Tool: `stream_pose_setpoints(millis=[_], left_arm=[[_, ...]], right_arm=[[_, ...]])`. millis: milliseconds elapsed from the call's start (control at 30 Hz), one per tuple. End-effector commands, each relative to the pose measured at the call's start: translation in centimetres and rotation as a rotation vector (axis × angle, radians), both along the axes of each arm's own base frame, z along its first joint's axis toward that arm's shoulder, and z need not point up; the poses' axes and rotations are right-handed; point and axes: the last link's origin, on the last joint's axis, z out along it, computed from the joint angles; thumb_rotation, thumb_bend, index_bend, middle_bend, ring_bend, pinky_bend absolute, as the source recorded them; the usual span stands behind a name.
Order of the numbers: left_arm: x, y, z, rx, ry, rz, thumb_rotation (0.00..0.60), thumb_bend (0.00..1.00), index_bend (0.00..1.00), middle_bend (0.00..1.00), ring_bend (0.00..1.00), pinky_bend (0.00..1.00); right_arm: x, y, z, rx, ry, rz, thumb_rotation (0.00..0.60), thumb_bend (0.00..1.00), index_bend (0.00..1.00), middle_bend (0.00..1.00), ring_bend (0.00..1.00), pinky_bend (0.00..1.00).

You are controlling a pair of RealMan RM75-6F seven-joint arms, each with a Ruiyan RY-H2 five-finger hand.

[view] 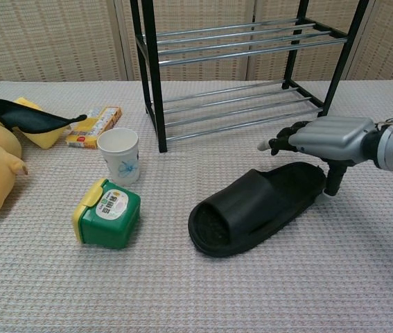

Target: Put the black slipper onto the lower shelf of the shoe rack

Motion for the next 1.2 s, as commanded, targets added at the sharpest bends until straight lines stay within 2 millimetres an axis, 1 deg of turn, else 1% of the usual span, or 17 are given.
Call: stream_pose_setpoints(millis=[33, 133, 367, 533, 667, 767, 833, 900, 1100, 1200], left_arm=[[-0.1, -0.1, 0.0, 0.001, 0.000, 0.004, 0.600, 0.15, 0.28, 0.22, 0.18, 0.26], [-0.2, -0.1, 0.0, 0.001, -0.001, 0.008, 0.600, 0.15, 0.28, 0.22, 0.18, 0.26], [-0.4, 0.0, 0.1, 0.002, -0.004, 0.007, 0.600, 0.15, 0.28, 0.22, 0.18, 0.26], [-0.6, -0.1, 0.1, 0.000, -0.008, 0.009, 0.600, 0.15, 0.28, 0.22, 0.18, 0.26], [-0.6, -0.1, 0.0, -0.004, -0.011, 0.009, 0.600, 0.15, 0.28, 0.22, 0.18, 0.26], [-0.7, -0.1, 0.0, 0.000, -0.010, 0.011, 0.600, 0.15, 0.28, 0.22, 0.18, 0.26], [-0.7, -0.1, 0.1, -0.001, -0.008, 0.012, 0.600, 0.15, 0.28, 0.22, 0.18, 0.26], [-0.7, -0.1, 0.1, 0.000, -0.008, 0.011, 0.600, 0.15, 0.28, 0.22, 0.18, 0.26], [-0.5, -0.1, 0.1, -0.003, -0.008, 0.002, 0.600, 0.15, 0.28, 0.22, 0.18, 0.26], [-0.3, 0.1, 0.1, -0.004, -0.009, -0.008, 0.600, 0.15, 0.28, 0.22, 0.18, 0.26]], right_arm=[[0.2, 0.1, -0.5, 0.013, 0.016, 0.014, 0.600, 0.07, 0.00, 0.15, 0.00, 0.05], [0.2, 0.2, -0.9, 0.015, 0.022, 0.021, 0.600, 0.09, 0.01, 0.17, 0.00, 0.09], [0.3, 0.3, -1.5, 0.014, 0.020, 0.021, 0.600, 0.11, 0.07, 0.21, 0.00, 0.14], [0.1, 0.4, -1.8, 0.009, 0.012, 0.019, 0.600, 0.23, 0.17, 0.28, 0.07, 0.23], [-0.1, 0.3, -1.7, -0.005, -0.002, 0.008, 0.600, 0.33, 0.30, 0.35, 0.15, 0.32], [-0.1, 0.1, -1.3, -0.029, -0.039, -0.001, 0.600, 0.37, 0.37, 0.41, 0.21, 0.39], [-0.1, 0.0, -0.8, -0.054, -0.076, -0.008, 0.600, 0.39, 0.41, 0.44, 0.24, 0.42], [-0.2, -0.1, -0.2, -0.074, -0.109, -0.023, 0.600, 0.39, 0.44, 0.46, 0.25, 0.43], [-1.5, -0.7, 2.0, -0.152, -0.210, -0.130, 0.600, 0.40, 0.45, 0.47, 0.27, 0.44], [-1.8, -1.3, 3.1, -0.186, -0.207, -0.156, 0.600, 0.39, 0.45, 0.47, 0.27, 0.44]])
